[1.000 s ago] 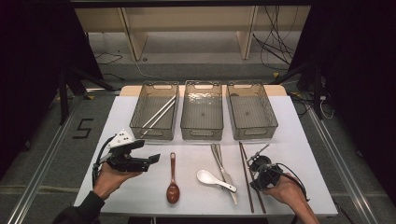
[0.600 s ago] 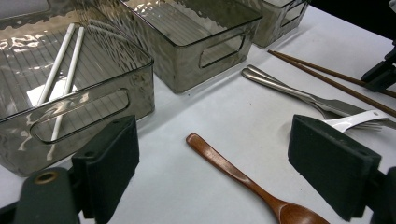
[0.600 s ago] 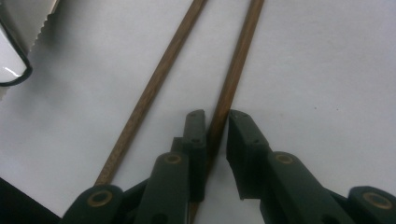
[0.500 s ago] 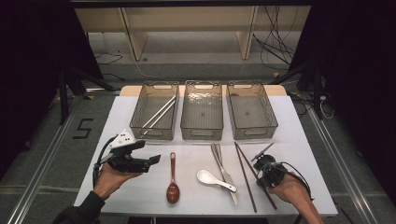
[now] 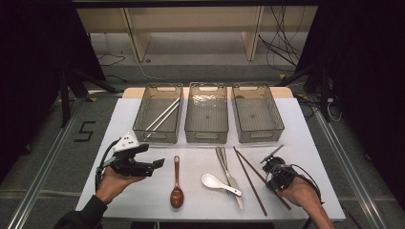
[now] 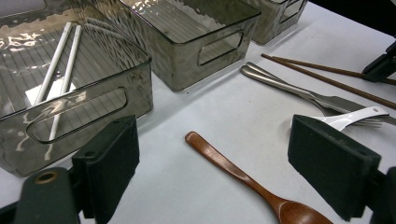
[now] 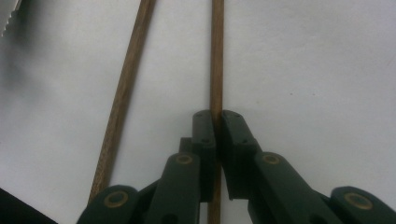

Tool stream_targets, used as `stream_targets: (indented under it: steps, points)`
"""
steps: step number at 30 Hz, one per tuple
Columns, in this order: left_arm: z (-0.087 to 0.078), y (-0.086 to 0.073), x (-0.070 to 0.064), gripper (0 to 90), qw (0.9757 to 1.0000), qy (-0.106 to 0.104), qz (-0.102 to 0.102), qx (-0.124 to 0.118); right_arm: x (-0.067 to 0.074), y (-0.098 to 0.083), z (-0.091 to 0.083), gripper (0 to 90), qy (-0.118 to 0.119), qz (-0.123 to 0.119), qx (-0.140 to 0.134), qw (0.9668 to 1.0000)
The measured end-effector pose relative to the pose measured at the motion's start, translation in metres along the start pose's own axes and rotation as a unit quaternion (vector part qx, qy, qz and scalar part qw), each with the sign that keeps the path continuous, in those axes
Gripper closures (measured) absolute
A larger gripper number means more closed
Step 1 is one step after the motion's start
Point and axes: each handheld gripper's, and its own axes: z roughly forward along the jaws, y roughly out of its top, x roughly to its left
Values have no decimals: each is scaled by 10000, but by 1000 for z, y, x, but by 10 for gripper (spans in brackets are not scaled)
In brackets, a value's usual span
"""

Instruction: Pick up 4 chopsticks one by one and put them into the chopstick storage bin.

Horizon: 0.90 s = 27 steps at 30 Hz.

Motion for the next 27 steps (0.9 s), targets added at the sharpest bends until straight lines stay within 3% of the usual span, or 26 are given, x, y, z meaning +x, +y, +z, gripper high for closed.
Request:
stream_targets:
  steps: [8,12,17,21,24,27]
  points:
    - [0,0,1,163,10000,16,5,6,-2,-2,-8,853,-5,-90,-230,9997]
    - [0,0,1,164,10000,17,-37,14,0,-2,-19,853,20,-159,-603,9981]
    - [1,2,0,164,9999,-63,-118,-41,12,3,-35,852,183,-281,-1380,9899]
    - [2,5,-4,163,9995,-207,-200,-100,23,11,-39,852,324,-305,-1724,9840]
    - [5,10,-8,163,9978,-506,-408,-137,30,17,-44,852,400,-346,-2015,9781]
    - [10,17,-17,163,9970,-632,-425,-132,39,23,-48,852,407,-423,-2273,9721]
